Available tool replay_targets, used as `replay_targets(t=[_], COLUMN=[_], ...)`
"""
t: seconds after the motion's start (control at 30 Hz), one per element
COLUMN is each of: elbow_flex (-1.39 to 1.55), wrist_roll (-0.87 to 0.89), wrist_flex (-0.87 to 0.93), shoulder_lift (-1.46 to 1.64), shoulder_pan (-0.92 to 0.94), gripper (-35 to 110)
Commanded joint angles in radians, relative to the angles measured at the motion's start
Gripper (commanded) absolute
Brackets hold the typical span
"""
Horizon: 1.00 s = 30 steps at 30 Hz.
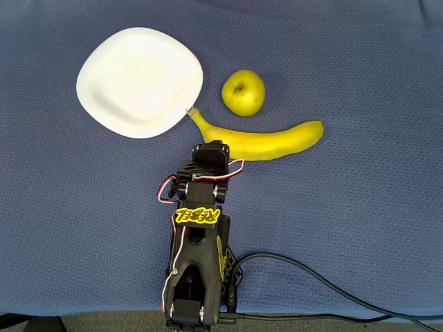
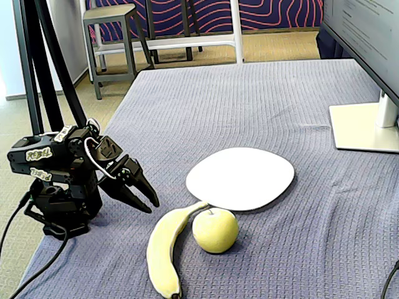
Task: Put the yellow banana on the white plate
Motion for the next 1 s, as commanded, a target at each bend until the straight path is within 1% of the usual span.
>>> replay_targets(t=[0.0,0.57,0.7,0.97], elbow_flex=[-0.031,-0.031,-0.035,-0.118], wrist_roll=[0.071,0.077,0.078,0.124], wrist_flex=[-0.018,-0.018,-0.018,-0.005], shoulder_lift=[-0.023,-0.025,-0.026,-0.087], shoulder_pan=[0.003,0.008,0.008,-0.017], gripper=[0,1,4,6])
